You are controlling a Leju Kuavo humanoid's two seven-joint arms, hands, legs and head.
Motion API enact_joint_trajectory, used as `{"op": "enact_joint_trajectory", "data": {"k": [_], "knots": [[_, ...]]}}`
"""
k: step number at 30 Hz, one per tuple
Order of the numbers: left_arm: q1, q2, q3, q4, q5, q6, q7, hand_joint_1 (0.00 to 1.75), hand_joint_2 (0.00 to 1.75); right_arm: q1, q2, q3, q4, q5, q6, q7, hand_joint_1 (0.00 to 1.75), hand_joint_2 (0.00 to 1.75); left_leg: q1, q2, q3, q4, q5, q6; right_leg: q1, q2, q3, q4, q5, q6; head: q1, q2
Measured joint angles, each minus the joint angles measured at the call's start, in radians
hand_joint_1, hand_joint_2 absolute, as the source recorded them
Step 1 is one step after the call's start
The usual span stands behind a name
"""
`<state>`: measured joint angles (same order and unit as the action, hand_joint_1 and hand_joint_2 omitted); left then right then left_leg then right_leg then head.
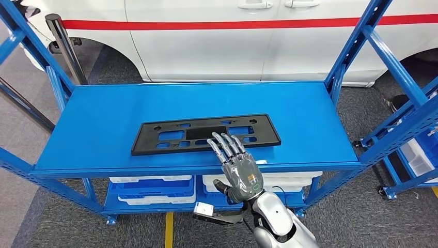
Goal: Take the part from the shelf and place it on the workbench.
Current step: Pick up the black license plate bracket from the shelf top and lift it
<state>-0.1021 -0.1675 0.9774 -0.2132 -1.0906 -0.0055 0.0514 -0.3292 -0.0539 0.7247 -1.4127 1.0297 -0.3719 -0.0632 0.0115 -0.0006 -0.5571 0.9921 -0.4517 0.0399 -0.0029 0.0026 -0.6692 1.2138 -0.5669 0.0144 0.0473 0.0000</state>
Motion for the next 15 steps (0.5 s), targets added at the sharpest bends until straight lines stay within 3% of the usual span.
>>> {"op": "enact_joint_trajectory", "data": {"k": [1, 2, 3, 5, 7, 11, 13, 15], "knots": [[0.000, 0.000, 0.000, 0.000, 0.000, -0.001, 0.000, 0.00, 0.00, -0.007, -0.005, 0.000, 0.011, 0.003, 0.006, 0.005, 0.00, 1.75, 0.000, 0.000, -0.001, 0.001, 0.000, 0.000, -0.003, 0.000, -0.028, 0.058, -0.020, 0.004, 0.000, 0.000], [0.000, 0.000, 0.000, 0.000, 0.000, -0.002, 0.000, 0.00, 0.00, -0.014, -0.010, 0.000, 0.022, 0.006, 0.012, 0.009, 0.00, 1.75, 0.000, 0.000, -0.002, 0.002, 0.000, 0.000, -0.006, 0.000, -0.042, 0.088, -0.022, 0.007, 0.000, 0.000], [0.000, 0.000, 0.000, 0.000, 0.000, -0.002, 0.001, 0.00, 0.00, -0.023, -0.015, 0.000, 0.032, 0.007, 0.017, 0.013, 0.00, 1.75, 0.000, 0.000, -0.002, 0.004, -0.001, -0.001, -0.010, -0.001, -0.036, 0.075, -0.002, 0.009, 0.000, 0.000], [0.000, -0.001, 0.000, 0.000, -0.001, -0.002, 0.001, 0.00, 0.00, -0.048, -0.021, -0.001, 0.049, 0.007, 0.028, 0.017, 0.00, 1.75, 0.001, -0.001, -0.002, 0.011, -0.005, -0.005, -0.016, -0.002, 0.019, -0.044, 0.065, 0.011, 0.000, 0.000], [-0.002, -0.003, 0.000, 0.000, -0.001, -0.002, 0.001, 0.00, 0.00, -0.077, -0.027, -0.003, 0.062, 0.005, 0.038, 0.021, 0.00, 1.75, -0.002, -0.001, -0.007, 0.020, -0.009, -0.014, -0.014, -0.001, 0.070, -0.153, 0.101, 0.007, 0.000, 0.000], [-0.005, -0.003, 0.000, 0.000, -0.002, -0.002, 0.001, 0.00, 0.00, -0.117, -0.036, -0.015, 0.089, 0.005, 0.055, 0.024, 0.00, 1.75, -0.003, -0.002, -0.013, 0.025, -0.011, -0.035, -0.011, 0.001, 0.077, -0.180, 0.107, -0.015, -0.001, 0.000], [-0.005, -0.003, 0.000, 0.000, -0.002, -0.002, 0.001, 0.00, 0.00, -0.136, -0.038, -0.022, 0.099, 0.005, 0.062, 0.024, 0.00, 1.75, 0.000, -0.002, -0.035, 0.074, -0.046, -0.044, -0.014, 0.000, 0.078, -0.186, 0.112, -0.029, -0.002, 0.000], [-0.005, -0.003, 0.000, 0.000, -0.002, -0.002, 0.001, 0.00, 0.00, -0.151, -0.039, -0.027, 0.111, 0.005, 0.068, 0.024, 0.00, 1.75, 0.001, -0.002, -0.093, 0.201, -0.111, -0.050, -0.012, -0.002, 0.077, -0.187, 0.113, -0.036, -0.002, 0.000]]}}
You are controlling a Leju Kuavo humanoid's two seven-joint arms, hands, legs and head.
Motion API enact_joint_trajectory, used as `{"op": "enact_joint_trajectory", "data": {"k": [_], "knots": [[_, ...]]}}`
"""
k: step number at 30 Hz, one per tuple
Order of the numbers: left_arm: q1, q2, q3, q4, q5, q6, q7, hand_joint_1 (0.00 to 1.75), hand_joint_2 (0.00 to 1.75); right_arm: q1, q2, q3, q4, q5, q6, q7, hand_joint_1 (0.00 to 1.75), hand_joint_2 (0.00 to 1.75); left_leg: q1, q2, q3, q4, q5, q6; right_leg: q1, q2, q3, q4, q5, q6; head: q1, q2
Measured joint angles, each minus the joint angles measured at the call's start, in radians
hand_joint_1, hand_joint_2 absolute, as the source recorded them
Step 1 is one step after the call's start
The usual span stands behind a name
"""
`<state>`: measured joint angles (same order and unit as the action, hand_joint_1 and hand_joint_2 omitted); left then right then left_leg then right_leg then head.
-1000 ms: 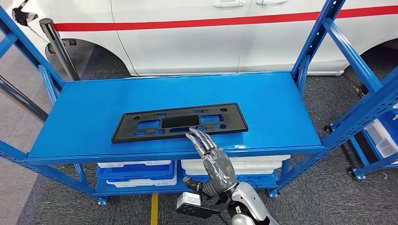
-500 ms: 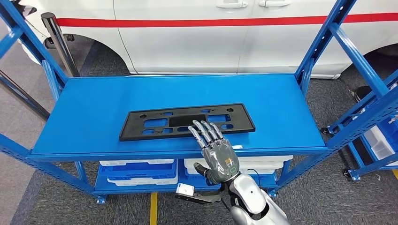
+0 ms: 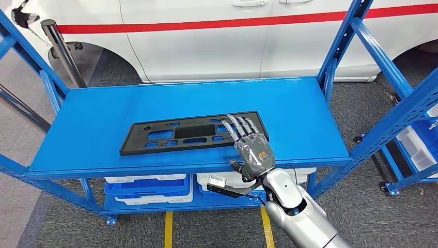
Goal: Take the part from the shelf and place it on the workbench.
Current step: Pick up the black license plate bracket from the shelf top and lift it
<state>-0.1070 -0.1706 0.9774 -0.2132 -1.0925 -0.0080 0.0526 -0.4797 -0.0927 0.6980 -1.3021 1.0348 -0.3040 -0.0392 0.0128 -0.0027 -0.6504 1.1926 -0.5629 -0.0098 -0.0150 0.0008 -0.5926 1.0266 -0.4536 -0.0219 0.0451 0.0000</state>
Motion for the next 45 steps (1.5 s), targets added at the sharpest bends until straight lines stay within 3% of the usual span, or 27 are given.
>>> {"op": "enact_joint_trajectory", "data": {"k": [2, 3, 4, 6, 7, 8, 12, 14, 16, 17, 18, 19, 21, 23, 26, 28, 31, 32, 33, 34, 36, 38, 42, 43, 45], "knots": [[0.002, 0.000, 0.000, 0.000, 0.000, 0.000, 0.000, 0.00, 0.00, -0.006, -0.001, -0.002, 0.012, 0.000, 0.006, 0.000, 0.00, 1.75, 0.001, 0.000, -0.051, 0.108, -0.034, -0.002, 0.003, -0.001, -0.001, 0.001, 0.000, -0.001, 0.000, 0.000], [0.002, 0.000, 0.000, 0.000, 0.000, 0.000, 0.000, 0.00, 0.00, -0.007, -0.001, -0.003, 0.018, 0.000, 0.007, 0.000, 0.00, 1.75, 0.000, 0.000, -0.053, 0.111, -0.023, -0.001, 0.005, -0.001, -0.001, 0.002, 0.000, -0.001, 0.000, 0.000], [0.003, 0.000, 0.000, 0.000, 0.000, 0.000, 0.000, 0.00, 0.00, -0.009, -0.002, -0.003, 0.022, 0.001, 0.008, 0.000, 0.00, 1.75, 0.000, 0.000, -0.036, 0.074, 0.007, 0.002, 0.005, 0.000, -0.001, 0.003, 0.000, -0.001, 0.000, 0.000], [0.002, 0.000, 0.000, 0.000, 0.000, -0.001, 0.000, 0.00, 0.00, -0.018, -0.002, -0.005, 0.029, 0.001, 0.011, 0.000, 0.00, 1.75, -0.001, 0.000, 0.030, -0.066, 0.076, 0.012, 0.007, 0.002, 0.000, 0.005, -0.001, 0.001, 0.000, 0.000], [0.000, 0.000, 0.000, 0.000, 0.000, -0.001, 0.000, 0.00, 0.00, -0.023, -0.002, -0.006, 0.033, -0.001, 0.015, 0.000, 0.00, 1.75, -0.003, 0.000, 0.057, -0.125, 0.095, 0.017, 0.008, 0.003, -0.002, 0.006, -0.001, 0.004, 0.000, 0.000], [-0.001, 0.000, 0.000, 0.000, 0.000, -0.002, 0.000, 0.00, 0.00, -0.027, -0.002, -0.009, 0.036, -0.003, 0.020, 0.000, 0.00, 1.75, -0.006, -0.001, 0.071, -0.160, 0.103, 0.021, 0.009, 0.003, -0.004, 0.006, 0.000, 0.008, 0.000, 0.000], [0.001, -0.001, 0.000, 0.000, 0.000, -0.002, -0.001, 0.00, 0.00, -0.036, -0.002, -0.019, 0.047, -0.020, 0.037, -0.002, 0.00, 1.75, -0.005, -0.001, 0.078, -0.184, 0.110, 0.037, 0.008, 0.002, -0.011, 0.014, -0.006, 0.029, 0.001, 0.000], [0.000, -0.002, 0.001, 0.000, 0.001, -0.003, -0.003, 0.00, 0.00, -0.044, -0.002, -0.025, 0.052, -0.041, 0.061, -0.007, 0.00, 1.75, 0.000, 0.001, 0.081, -0.192, 0.116, 0.046, 0.007, 0.002, -0.044, 0.087, -0.053, 0.038, 0.002, 0.000], [-0.002, -0.002, 0.001, 0.000, 0.002, -0.003, -0.007, 0.00, 0.00, -0.049, -0.004, -0.029, 0.060, -0.067, 0.088, -0.015, 0.00, 1.75, -0.001, 0.001, 0.079, -0.191, 0.116, 0.049, 0.004, 0.002, -0.105, 0.218, -0.112, 0.043, 0.002, 0.000], [-0.002, -0.002, 0.001, 0.000, 0.002, -0.003, -0.009, 0.00, 0.00, -0.050, -0.006, -0.032, 0.064, -0.081, 0.101, -0.019, 0.00, 1.75, -0.001, 0.001, 0.078, -0.190, 0.115, 0.050, 0.003, 0.002, -0.129, 0.265, -0.123, 0.046, 0.002, 0.000], [-0.002, -0.002, 0.002, 0.000, 0.003, -0.003, -0.011, 0.00, 0.00, -0.051, -0.007, -0.035, 0.069, -0.093, 0.112, -0.023, 0.00, 1.75, -0.001, 0.001, 0.078, -0.188, 0.114, 0.050, 0.001, 0.001, -0.136, 0.279, -0.116, 0.047, 0.002, 0.000], [-0.002, -0.002, 0.002, 0.000, 0.004, -0.002, -0.012, 0.00, 0.00, -0.054, -0.009, -0.039, 0.073, -0.103, 0.121, -0.027, 0.00, 1.75, -0.001, 0.000, 0.078, -0.185, 0.113, 0.049, -0.001, 0.001, -0.124, 0.252, -0.091, 0.048, 0.002, 0.000], [-0.002, -0.003, 0.002, 0.000, 0.006, -0.002, -0.014, 0.00, 0.00, -0.065, -0.011, -0.047, 0.080, -0.118, 0.132, -0.032, 0.00, 1.75, -0.001, -0.001, 0.077, -0.178, 0.108, 0.044, -0.003, 0.000, -0.061, 0.124, -0.027, 0.045, 0.002, 0.000], [-0.003, -0.003, 0.003, 0.000, 0.007, -0.001, -0.016, 0.00, 0.00, -0.077, -0.012, -0.051, 0.085, -0.126, 0.138, -0.036, 0.00, 1.75, -0.005, -0.001, 0.073, -0.170, 0.103, 0.035, 0.000, 0.001, -0.019, 0.031, 0.000, 0.039, 0.001, 0.000], [-0.005, -0.003, 0.004, 0.000, 0.008, 0.000, -0.021, 0.00, 0.00, -0.083, -0.015, -0.053, 0.093, -0.136, 0.152, -0.040, 0.00, 1.75, -0.006, -0.001, 0.070, -0.171, 0.103, 0.019, 0.004, 0.002, -0.016, 0.015, 0.001, 0.024, 0.001, 0.000], [-0.005, -0.003, 0.005, 0.000, 0.008, 0.001, -0.023, 0.00, 0.00, -0.091, -0.016, -0.054, 0.099, -0.145, 0.163, -0.042, 0.00, 1.75, -0.003, -0.001, 0.058, -0.143, 0.080, 0.008, 0.001, 0.002, -0.014, 0.009, 0.005, 0.010, 0.001, 0.000], [-0.005, -0.003, 0.006, 0.000, 0.010, 0.002, -0.024, 0.00, 0.00, -0.102, -0.016, -0.054, 0.112, -0.161, 0.186, -0.048, 0.00, 1.75, 0.000, -0.001, -0.021, 0.033, -0.009, -0.002, 0.002, 0.000, -0.014, 0.007, 0.006, 0.000, 0.000, 0.000], [-0.005, -0.003, 0.006, 0.000, 0.011, 0.002, -0.024, 0.00, 0.00, -0.103, -0.016, -0.054, 0.118, -0.165, 0.191, -0.049, 0.00, 1.75, 0.000, -0.001, -0.048, 0.089, -0.027, -0.003, 0.003, 0.000, -0.014, 0.007, 0.006, -0.001, 0.000, 0.000], [-0.005, -0.003, 0.007, 0.000, 0.011, 0.002, -0.024, 0.00, 0.00, -0.104, -0.016, -0.054, 0.124, -0.169, 0.195, -0.051, 0.00, 1.75, 0.000, -0.001, -0.061, 0.113, -0.026, -0.002, 0.004, -0.001, -0.014, 0.007, 0.006, -0.001, 0.000, 0.000], [-0.005, -0.003, 0.008, 0.000, 0.012, 0.002, -0.025, 0.00, 0.00, -0.105, -0.016, -0.054, 0.129, -0.171, 0.197, -0.053, 0.00, 1.75, 0.000, -0.001, -0.053, 0.094, -0.005, 0.000, 0.005, 0.000, -0.013, 0.007, 0.006, -0.001, 0.000, 0.000], [-0.005, -0.003, 0.010, 0.000, 0.012, 0.002, -0.025, 0.00, 0.00, -0.111, -0.016, -0.054, 0.136, -0.174, 0.200, -0.054, 0.00, 1.75, -0.001, -0.001, 0.003, -0.031, 0.064, 0.009, 0.006, 0.001, -0.011, 0.008, 0.005, 0.000, 0.000, 0.000], [-0.008, -0.002, 0.012, 0.000, 0.012, 0.002, -0.026, 0.00, 0.00, -0.119, -0.017, -0.054, 0.141, -0.176, 0.201, -0.054, 0.00, 1.75, -0.006, -0.001, 0.055, -0.143, 0.103, 0.020, 0.009, 0.002, -0.013, 0.010, 0.005, 0.006, 0.000, 0.000], [-0.009, -0.002, 0.014, 0.000, 0.012, 0.002, -0.026, 0.00, 0.00, -0.126, -0.017, -0.054, 0.148, -0.179, 0.204, -0.056, 0.00, 1.75, -0.007, -0.003, 0.069, -0.178, 0.111, 0.035, 0.010, 0.002, -0.017, 0.012, 0.003, 0.028, 0.000, 0.000], [-0.009, -0.002, 0.015, 0.000, 0.013, 0.002, -0.026, 0.00, 0.00, -0.129, -0.017, -0.055, 0.149, -0.182, 0.208, -0.057, 0.00, 1.75, -0.005, -0.002, 0.071, -0.183, 0.115, 0.041, 0.009, 0.002, -0.023, 0.026, -0.008, 0.034, 0.001, 0.000], [-0.011, -0.002, 0.016, 0.000, 0.015, 0.002, -0.027, 0.00, 0.00, -0.135, -0.018, -0.055, 0.154, -0.196, 0.224, -0.060, 0.00, 1.75, -0.002, 0.001, 0.073, -0.190, 0.119, 0.050, 0.006, 0.002, -0.064, 0.117, -0.061, 0.043, 0.002, 0.000]]}}
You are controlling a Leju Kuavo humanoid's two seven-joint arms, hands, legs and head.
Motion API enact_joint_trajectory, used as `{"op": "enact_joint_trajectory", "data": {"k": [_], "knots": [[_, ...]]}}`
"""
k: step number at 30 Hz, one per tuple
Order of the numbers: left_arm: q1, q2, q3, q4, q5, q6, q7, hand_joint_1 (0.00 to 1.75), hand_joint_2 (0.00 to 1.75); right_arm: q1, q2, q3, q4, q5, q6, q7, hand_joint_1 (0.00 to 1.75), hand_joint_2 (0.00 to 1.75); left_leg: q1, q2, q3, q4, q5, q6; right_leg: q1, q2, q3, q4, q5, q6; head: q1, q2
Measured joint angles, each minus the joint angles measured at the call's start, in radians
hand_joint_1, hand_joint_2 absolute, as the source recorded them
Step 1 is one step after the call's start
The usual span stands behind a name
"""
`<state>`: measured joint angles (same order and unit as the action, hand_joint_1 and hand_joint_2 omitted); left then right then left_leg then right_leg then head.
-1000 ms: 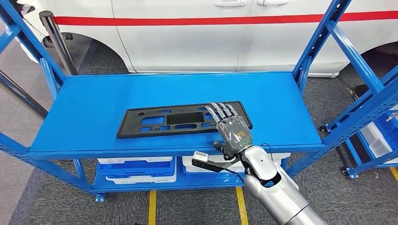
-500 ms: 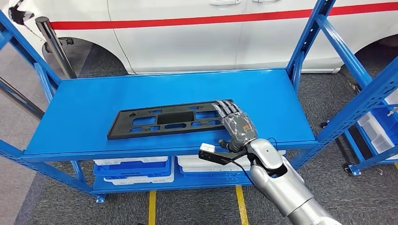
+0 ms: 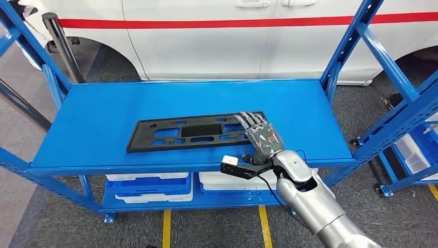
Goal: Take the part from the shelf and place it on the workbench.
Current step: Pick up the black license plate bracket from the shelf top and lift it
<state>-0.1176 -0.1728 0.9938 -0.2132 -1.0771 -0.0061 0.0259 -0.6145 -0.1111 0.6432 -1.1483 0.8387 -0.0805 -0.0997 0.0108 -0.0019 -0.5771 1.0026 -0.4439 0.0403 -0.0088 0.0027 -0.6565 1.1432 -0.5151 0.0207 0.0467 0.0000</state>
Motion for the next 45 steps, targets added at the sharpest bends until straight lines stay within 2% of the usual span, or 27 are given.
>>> {"op": "enact_joint_trajectory", "data": {"k": [2, 3, 4, 5, 7, 9, 13, 15, 17, 18, 19, 20, 22, 23, 25, 28, 29, 30, 32, 33, 34, 35, 37, 39, 41, 43, 45], "knots": [[-0.001, 0.000, 0.003, 0.000, 0.004, 0.000, -0.002, 0.00, 0.00, -0.003, -0.002, 0.000, 0.010, -0.016, 0.024, -0.005, 0.00, 1.75, 0.000, 0.001, -0.001, 0.001, 0.000, 0.002, -0.003, 0.000, -0.061, 0.128, -0.053, 0.007, 0.000, 0.000], [-0.001, 0.000, 0.004, 0.000, 0.005, 0.000, -0.003, 0.00, 0.00, -0.004, -0.002, 0.000, 0.017, -0.024, 0.034, -0.008, 0.00, 1.75, 0.000, 0.001, -0.001, 0.002, -0.001, 0.002, -0.005, 0.000, -0.078, 0.162, -0.057, 0.010, 0.000, 0.000], [-0.001, 0.000, 0.005, 0.000, 0.006, 0.000, -0.004, 0.00, 0.00, -0.006, -0.002, 0.000, 0.025, -0.030, 0.043, -0.011, 0.00, 1.75, 0.000, 0.000, -0.001, 0.004, -0.002, 0.002, -0.007, -0.001, -0.077, 0.158, -0.043, 0.011, 0.000, 0.000], [-0.002, 0.000, 0.005, 0.000, 0.006, 0.000, -0.005, 0.00, 0.00, -0.011, -0.003, 0.000, 0.033, -0.036, 0.049, -0.014, 0.00, 1.75, 0.000, -0.001, -0.001, 0.006, -0.003, 0.001, -0.010, -0.001, -0.056, 0.115, -0.011, 0.012, 0.000, 0.000], [-0.003, 0.000, 0.005, 0.000, 0.007, 0.000, -0.007, 0.00, 0.00, -0.025, -0.003, 0.000, 0.047, -0.048, 0.057, -0.020, 0.00, 1.75, -0.002, -0.003, -0.002, 0.015, -0.010, -0.006, -0.011, -0.002, 0.008, -0.018, 0.049, 0.008, 0.000, 0.000], [-0.005, 0.000, 0.006, 0.000, 0.008, -0.001, -0.010, 0.00, 0.00, -0.038, -0.004, 0.001, 0.061, -0.059, 0.063, -0.026, 0.00, 1.75, -0.005, -0.004, -0.006, 0.021, -0.014, -0.015, -0.007, -0.001, 0.042, -0.092, 0.066, 0.000, 0.000, 0.000], [-0.007, 0.003, 0.006, 0.000, 0.011, -0.001, -0.013, 0.00, 0.00, -0.052, -0.006, 0.003, 0.089, -0.081, 0.078, -0.035, 0.00, 1.75, -0.003, -0.003, -0.013, 0.035, -0.027, -0.035, -0.008, -0.001, 0.045, -0.105, 0.068, -0.024, -0.001, 0.000], [-0.007, 0.005, 0.006, 0.000, 0.013, -0.002, -0.013, 0.00, 0.00, -0.062, -0.006, 0.004, 0.101, -0.095, 0.089, -0.040, 0.00, 1.75, 0.000, -0.003, -0.049, 0.116, -0.075, -0.043, -0.011, -0.002, 0.047, -0.109, 0.071, -0.035, -0.002, 0.000], [-0.007, 0.006, 0.007, 0.000, 0.014, -0.002, -0.014, 0.00, 0.00, -0.067, -0.006, 0.005, 0.119, -0.109, 0.102, -0.045, 0.00, 1.75, 0.001, -0.003, -0.108, 0.240, -0.129, -0.048, -0.009, -0.003, 0.046, -0.109, 0.070, -0.040, -0.002, 0.000], [-0.007, 0.007, 0.007, 0.000, 0.015, -0.002, -0.014, 0.00, 0.00, -0.068, -0.006, 0.006, 0.129, -0.114, 0.106, -0.047, 0.00, 1.75, 0.001, -0.003, -0.129, 0.280, -0.137, -0.049, -0.008, -0.003, 0.046, -0.109, 0.070, -0.040, -0.002, 0.000], [-0.006, 0.007, 0.007, 0.000, 0.015, -0.002, -0.014, 0.00, 0.00, -0.068, -0.006, 0.007, 0.139, -0.118, 0.109, -0.049, 0.00, 1.75, 0.001, -0.003, -0.135, 0.288, -0.128, -0.049, -0.007, -0.004, 0.046, -0.108, 0.070, -0.040, -0.002, 0.000], [-0.006, 0.008, 0.007, 0.000, 0.015, -0.002, -0.014, 0.00, 0.00, -0.069, -0.006, 0.008, 0.148, -0.121, 0.110, -0.050, 0.00, 1.75, 0.001, -0.003, -0.121, 0.255, -0.100, -0.047, -0.006, -0.003, 0.047, -0.108, 0.070, -0.040, -0.002, 0.000], [-0.007, 0.009, 0.007, 0.000, 0.016, -0.002, -0.015, 0.00, 0.00, -0.074, -0.006, 0.009, 0.162, -0.124, 0.110, -0.051, 0.00, 1.75, -0.001, -0.003, -0.062, 0.129, -0.035, -0.039, -0.004, -0.002, 0.047, -0.105, 0.068, -0.036, -0.002, 0.000], [-0.008, 0.010, 0.007, 0.000, 0.017, -0.003, -0.016, 0.00, 0.00, -0.078, -0.006, 0.010, 0.169, -0.125, 0.110, -0.051, 0.00, 1.75, -0.002, -0.003, -0.036, 0.072, -0.016, -0.035, -0.003, -0.001, 0.046, -0.104, 0.066, -0.032, -0.001, 0.000], [-0.010, 0.011, 0.007, 0.000, 0.017, -0.004, -0.020, 0.00, 0.00, -0.083, -0.006, 0.010, 0.180, -0.126, 0.111, -0.053, 0.00, 1.75, -0.006, -0.004, -0.016, 0.020, -0.024, -0.023, 0.000, -0.001, 0.045, -0.102, 0.066, -0.018, -0.001, 0.000], [-0.007, 0.013, 0.007, 0.000, 0.018, -0.005, -0.020, 0.00, 0.00, -0.088, -0.006, 0.011, 0.193, -0.127, 0.111, -0.056, 0.00, 1.75, -0.004, -0.005, 0.002, 0.001, -0.024, 0.001, -0.003, -0.002, 0.047, -0.085, 0.068, 0.002, 0.000, 0.000], [-0.006, 0.013, 0.007, 0.000, 0.018, -0.006, -0.019, 0.00, 0.00, -0.091, -0.006, 0.011, 0.196, -0.127, 0.112, -0.058, 0.00, 1.75, -0.004, -0.004, 0.011, 0.000, -0.020, 0.007, -0.004, -0.002, 0.037, -0.064, 0.052, 0.004, 0.000, 0.000], [-0.006, 0.014, 0.007, 0.000, 0.018, -0.006, -0.017, 0.00, 0.00, -0.094, -0.006, 0.011, 0.200, -0.127, 0.112, -0.058, 0.00, 1.75, -0.003, -0.004, 0.019, -0.001, -0.018, 0.011, -0.006, -0.002, 0.016, -0.024, 0.028, 0.006, 0.001, 0.000], [-0.008, 0.014, 0.007, 0.000, 0.018, -0.006, -0.017, 0.00, 0.00, -0.097, -0.006, 0.013, 0.206, -0.128, 0.113, -0.060, 0.00, 1.75, -0.003, -0.004, 0.025, 0.001, -0.023, 0.013, -0.007, -0.002, -0.055, 0.098, -0.024, 0.011, 0.001, 0.000], [-0.008, 0.014, 0.007, 0.000, 0.018, -0.006, -0.017, 0.00, 0.00, -0.096, -0.006, 0.013, 0.210, -0.128, 0.113, -0.060, 0.00, 1.75, -0.003, -0.004, 0.028, 0.002, -0.027, 0.013, -0.007, -0.002, -0.087, 0.144, -0.035, 0.014, 0.001, 0.000], [-0.007, 0.014, 0.007, 0.000, 0.018, -0.006, -0.017, 0.00, 0.00, -0.094, -0.006, 0.014, 0.213, -0.128, 0.114, -0.060, 0.00, 1.75, -0.003, -0.005, 0.033, 0.003, -0.031, 0.012, -0.007, -0.002, -0.105, 0.160, -0.028, 0.016, 0.001, 0.000], [-0.006, 0.014, 0.007, 0.000, 0.018, -0.006, -0.017, 0.00, 0.00, -0.094, -0.006, 0.014, 0.216, -0.128, 0.114, -0.060, 0.00, 1.75, -0.003, -0.006, 0.040, 0.005, -0.037, 0.010, -0.008, -0.002, -0.104, 0.135, 0.001, 0.016, 0.001, 0.000], [-0.004, 0.014, 0.007, 0.000, 0.019, -0.006, -0.017, 0.00, 0.00, -0.097, -0.006, 0.014, 0.220, -0.128, 0.114, -0.060, 0.00, 1.75, -0.002, -0.008, 0.056, 0.007, -0.054, 0.003, -0.007, -0.002, -0.061, 0.011, 0.087, 0.009, 0.001, 0.000], [-0.005, 0.013, 0.007, 0.000, 0.019, -0.006, -0.017, 0.00, 0.00, -0.100, -0.006, 0.015, 0.224, -0.128, 0.115, -0.060, 0.00, 1.75, -0.003, -0.008, 0.063, 0.009, -0.068, -0.008, 0.000, -0.002, -0.030, -0.084, 0.126, -0.003, 0.000, 0.000], [-0.007, 0.014, 0.007, 0.000, 0.020, -0.006, -0.017, 0.00, 0.00, -0.103, -0.006, 0.017, 0.227, -0.130, 0.111, -0.063, 0.00, 1.75, -0.005, -0.007, 0.067, 0.009, -0.076, -0.020, 0.006, -0.001, -0.027, -0.102, 0.120, -0.016, -0.001, 0.000], [-0.006, 0.014, 0.007, 0.000, 0.020, -0.006, -0.018, 0.00, 0.00, -0.106, -0.004, 0.018, 0.227, -0.129, 0.105, -0.065, 0.00, 1.75, -0.004, -0.005, 0.071, 0.020, -0.085, -0.029, 0.003, -0.001, -0.012, -0.107, 0.119, -0.030, -0.002, 0.000], [-0.007, 0.015, 0.007, 0.000, 0.019, -0.007, -0.019, 0.00, 0.00, -0.107, -0.002, 0.019, 0.227, -0.122, 0.094, -0.062, 0.00, 1.75, -0.002, -0.004, 0.044, 0.083, -0.112, -0.038, 0.000, -0.002, 0.003, -0.113, 0.114, -0.041, -0.001, 0.000]]}}
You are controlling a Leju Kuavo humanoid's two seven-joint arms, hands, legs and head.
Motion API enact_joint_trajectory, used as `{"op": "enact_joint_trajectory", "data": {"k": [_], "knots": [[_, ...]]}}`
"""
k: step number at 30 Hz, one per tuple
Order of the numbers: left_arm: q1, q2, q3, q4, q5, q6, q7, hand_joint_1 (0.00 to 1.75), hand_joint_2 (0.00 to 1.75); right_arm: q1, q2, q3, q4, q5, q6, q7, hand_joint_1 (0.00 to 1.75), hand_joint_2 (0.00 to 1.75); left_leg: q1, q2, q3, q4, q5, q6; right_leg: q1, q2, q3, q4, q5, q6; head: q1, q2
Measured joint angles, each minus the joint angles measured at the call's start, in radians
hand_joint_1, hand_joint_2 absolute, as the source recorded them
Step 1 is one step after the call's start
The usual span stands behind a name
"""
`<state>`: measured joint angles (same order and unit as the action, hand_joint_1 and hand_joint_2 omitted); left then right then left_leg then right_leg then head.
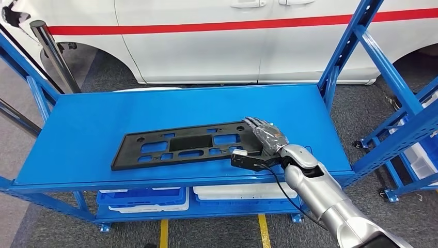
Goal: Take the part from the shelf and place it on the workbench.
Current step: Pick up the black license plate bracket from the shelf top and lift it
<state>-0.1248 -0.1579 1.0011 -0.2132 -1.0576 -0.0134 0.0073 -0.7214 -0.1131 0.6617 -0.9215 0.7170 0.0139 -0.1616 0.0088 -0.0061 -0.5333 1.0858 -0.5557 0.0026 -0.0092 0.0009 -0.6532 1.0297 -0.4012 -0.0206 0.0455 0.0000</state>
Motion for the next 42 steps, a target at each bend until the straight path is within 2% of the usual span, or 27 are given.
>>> {"op": "enact_joint_trajectory", "data": {"k": [3, 4, 5, 6, 7, 8, 10, 11, 13, 14, 16, 18, 19, 20, 21, 23, 25, 28, 30, 33, 34, 35, 36, 38, 39, 40, 42], "knots": [[0.000, 0.000, 0.000, 0.000, -0.001, -0.003, -0.002, 0.00, 0.00, 0.008, 0.005, 0.001, 0.000, 0.014, -0.032, 0.003, 0.00, 1.75, 0.003, 0.000, -0.106, 0.176, -0.072, -0.010, 0.001, -0.001, 0.007, -0.001, -0.007, -0.009, 0.000, 0.000], [0.001, 0.000, 0.000, 0.000, -0.002, -0.005, -0.002, 0.00, 0.00, 0.013, 0.006, 0.002, -0.001, 0.017, -0.042, 0.003, 0.34, 1.75, 0.004, 0.001, -0.131, 0.205, -0.075, -0.012, 0.001, 0.000, 0.009, -0.001, -0.009, -0.009, 0.000, 0.000], [0.002, 0.000, 0.000, 0.000, -0.002, -0.006, -0.002, 0.00, 0.00, 0.017, 0.007, 0.002, -0.002, 0.019, -0.052, 0.003, 0.78, 1.75, 0.004, 0.001, -0.139, 0.197, -0.055, -0.013, 0.001, 0.001, 0.012, 0.000, -0.012, -0.009, 0.000, 0.000], [0.003, 0.000, 0.000, 0.000, -0.002, -0.007, -0.002, 0.00, 0.00, 0.022, 0.008, 0.003, -0.004, 0.019, -0.059, 0.003, 1.21, 1.75, 0.005, 0.001, -0.128, 0.154, -0.018, -0.013, 0.001, 0.002, 0.016, 0.001, -0.015, -0.007, 0.000, 0.000], [0.003, 0.000, 0.000, 0.000, -0.002, -0.008, -0.003, 0.00, 0.00, 0.027, 0.009, 0.003, -0.007, 0.019, -0.065, 0.003, 1.65, 1.75, 0.005, 0.001, -0.104, 0.085, 0.029, -0.011, 0.001, 0.002, 0.021, 0.002, -0.017, -0.005, 0.000, 0.000], [0.003, 0.000, 0.000, 0.000, -0.002, -0.009, -0.004, 0.00, 0.00, 0.032, 0.010, 0.003, -0.014, 0.019, -0.073, 0.003, 1.75, 1.75, 0.003, 0.001, -0.080, 0.018, 0.062, -0.007, 0.001, 0.003, 0.024, 0.003, -0.019, -0.002, 0.000, 0.000], [-0.001, 0.000, 0.000, 0.000, -0.004, -0.009, -0.006, 0.00, 0.00, 0.043, 0.012, 0.001, -0.029, 0.018, -0.089, -0.002, 1.75, 1.75, -0.002, 0.001, -0.053, -0.058, 0.087, 0.006, 0.002, 0.002, 0.024, 0.004, -0.021, 0.008, 0.000, 0.000], [-0.002, 0.000, 0.000, 0.000, -0.005, -0.009, -0.007, 0.00, 0.00, 0.048, 0.013, 0.000, -0.037, 0.017, -0.097, -0.005, 1.75, 1.75, -0.005, 0.000, -0.052, -0.063, 0.084, 0.012, 0.002, 0.002, 0.024, 0.003, -0.020, 0.014, 0.000, 0.000], [0.000, 0.000, 0.000, 0.000, -0.006, -0.009, -0.008, 0.00, 0.00, 0.059, 0.013, -0.004, -0.049, 0.016, -0.105, -0.010, 1.75, 1.75, -0.003, -0.001, -0.047, -0.070, 0.100, 0.025, 0.002, 0.002, 0.024, 0.003, -0.022, 0.027, 0.000, 0.000], [0.001, 0.000, 0.000, 0.000, -0.006, -0.010, -0.008, 0.00, 0.00, 0.062, 0.013, -0.006, -0.054, 0.015, -0.108, -0.010, 1.75, 1.75, -0.001, 0.000, -0.044, -0.076, 0.105, 0.031, 0.002, 0.002, 0.020, 0.014, -0.033, 0.033, 0.000, 0.000], [0.000, 0.000, 0.000, 0.000, -0.007, -0.010, -0.009, 0.00, 0.00, 0.066, 0.013, -0.009, -0.059, 0.015, -0.111, -0.011, 1.75, 1.75, 0.003, 0.003, -0.041, -0.085, 0.112, 0.041, 0.001, 0.002, -0.016, 0.095, -0.086, 0.041, 0.001, 0.000], [-0.001, 0.000, 0.000, 0.000, -0.007, -0.010, -0.009, 0.00, 0.00, 0.072, 0.012, -0.009, -0.060, 0.015, -0.114, -0.012, 1.75, 1.75, 0.002, 0.004, -0.042, -0.085, 0.113, 0.045, -0.001, 0.002, -0.075, 0.226, -0.147, 0.048, 0.000, 0.000], [-0.001, 0.000, 0.000, 0.000, -0.007, -0.011, -0.009, 0.00, 0.00, 0.075, 0.012, -0.010, -0.060, 0.015, -0.115, -0.013, 1.75, 1.75, 0.001, 0.004, -0.042, -0.084, 0.112, 0.045, -0.002, 0.002, -0.093, 0.267, -0.156, 0.050, 0.001, 0.000], [0.000, 0.000, 0.000, 0.000, -0.008, -0.012, -0.009, 0.00, 0.00, 0.076, 0.012, -0.011, -0.061, 0.015, -0.115, -0.014, 1.75, 1.75, 0.001, 0.004, -0.042, -0.083, 0.110, 0.045, -0.004, 0.002, -0.095, 0.274, -0.148, 0.052, 0.001, 0.000], [0.000, 0.000, 0.000, 0.000, -0.008, -0.013, -0.009, 0.00, 0.00, 0.076, 0.012, -0.013, -0.063, 0.014, -0.114, -0.016, 1.75, 1.75, 0.001, 0.003, -0.040, -0.081, 0.108, 0.044, -0.005, 0.001, -0.078, 0.244, -0.123, 0.052, 0.001, 0.000], [0.000, -0.001, 0.000, 0.000, -0.008, -0.014, -0.009, 0.00, 0.00, 0.070, 0.012, -0.016, -0.067, 0.014, -0.110, -0.020, 1.75, 1.75, 0.000, 0.002, -0.037, -0.075, 0.101, 0.039, -0.006, 0.000, -0.007, 0.108, -0.062, 0.048, 0.001, 0.000], [-0.002, -0.001, 0.000, 0.000, -0.008, -0.015, -0.010, 0.00, 0.00, 0.064, 0.013, -0.017, -0.069, 0.013, -0.105, -0.024, 1.75, 1.75, -0.003, -0.001, -0.037, -0.068, 0.095, 0.030, -0.002, 0.000, 0.040, 0.016, -0.040, 0.040, 0.000, 0.000], [-0.003, -0.001, 0.000, 0.000, -0.008, -0.016, -0.011, 0.00, 0.00, 0.060, 0.013, -0.017, -0.073, 0.013, -0.097, -0.028, 1.75, 1.75, -0.004, -0.002, -0.037, -0.068, 0.091, 0.015, 0.000, 0.000, 0.047, -0.001, -0.042, 0.025, 0.000, 0.000], [-0.003, -0.001, 0.000, 0.000, -0.008, -0.016, -0.014, 0.00, 0.00, 0.058, 0.013, -0.017, -0.075, 0.012, -0.093, -0.029, 1.75, 1.75, -0.001, 0.000, -0.050, -0.035, 0.065, 0.003, -0.005, -0.003, 0.053, -0.010, -0.037, 0.012, 0.000, 0.000], [-0.002, -0.001, 0.000, 0.000, -0.008, -0.017, -0.024, 0.00, 1.31, 0.058, 0.013, -0.017, -0.076, 0.010, -0.087, -0.030, 1.75, 1.75, 0.004, 0.000, -0.129, 0.140, -0.025, -0.011, -0.007, -0.007, 0.055, -0.013, -0.036, 0.003, -0.001, 0.000], [-0.001, -0.001, -0.001, 0.000, -0.009, -0.016, -0.026, 0.00, 1.75, 0.059, 0.013, -0.017, -0.076, 0.009, -0.086, -0.030, 1.75, 1.75, 0.006, 0.000, -0.153, 0.190, -0.041, -0.014, -0.007, -0.008, 0.055, -0.013, -0.036, 0.002, -0.001, 0.000], [0.001, -0.001, -0.001, 0.000, -0.011, -0.012, -0.027, 0.00, 1.75, 0.059, 0.012, -0.017, -0.076, 0.008, -0.084, -0.030, 1.75, 1.75, 0.008, 0.001, -0.160, 0.207, -0.036, -0.017, -0.008, -0.008, 0.055, -0.012, -0.037, 0.003, -0.001, 0.000], [0.002, -0.001, -0.001, 0.000, -0.012, -0.008, -0.027, 0.00, 1.75, 0.060, 0.012, -0.018, -0.076, 0.007, -0.083, -0.030, 1.75, 1.75, 0.011, 0.001, -0.149, 0.183, -0.013, -0.019, -0.009, -0.007, 0.055, -0.010, -0.038, 0.004, -0.001, 0.000], [0.002, 0.000, -0.002, 0.000, -0.014, 0.004, -0.023, 0.00, 1.75, 0.060, 0.011, -0.020, -0.079, 0.005, -0.081, -0.030, 1.75, 1.75, 0.016, 0.001, -0.086, 0.054, 0.052, -0.022, -0.013, -0.005, 0.055, -0.003, -0.042, 0.011, -0.001, 0.000], [0.001, 0.000, -0.002, 0.000, -0.014, 0.010, -0.018, 0.00, 1.75, 0.060, 0.010, -0.021, -0.081, 0.005, -0.079, -0.030, 1.75, 1.75, 0.016, 0.001, -0.056, -0.005, 0.072, -0.020, -0.012, -0.003, 0.055, 0.002, -0.044, 0.017, -0.001, 0.000], [0.000, 0.000, -0.002, 0.000, -0.013, 0.018, -0.013, 0.00, 1.75, 0.060, 0.010, -0.022, -0.084, 0.004, -0.078, -0.029, 1.75, 1.75, 0.015, 0.000, -0.038, -0.043, 0.082, -0.016, -0.011, -0.001, 0.054, 0.004, -0.045, 0.023, -0.001, 0.000], [0.001, -0.001, -0.002, 0.000, -0.012, 0.030, 0.004, 0.00, 1.75, 0.060, 0.009, -0.024, -0.086, 0.006, -0.080, -0.027, 1.75, 1.75, 0.009, -0.002, -0.031, -0.059, 0.082, -0.002, -0.007, 0.002, 0.053, 0.002, -0.041, 0.037, -0.001, 0.000]]}}
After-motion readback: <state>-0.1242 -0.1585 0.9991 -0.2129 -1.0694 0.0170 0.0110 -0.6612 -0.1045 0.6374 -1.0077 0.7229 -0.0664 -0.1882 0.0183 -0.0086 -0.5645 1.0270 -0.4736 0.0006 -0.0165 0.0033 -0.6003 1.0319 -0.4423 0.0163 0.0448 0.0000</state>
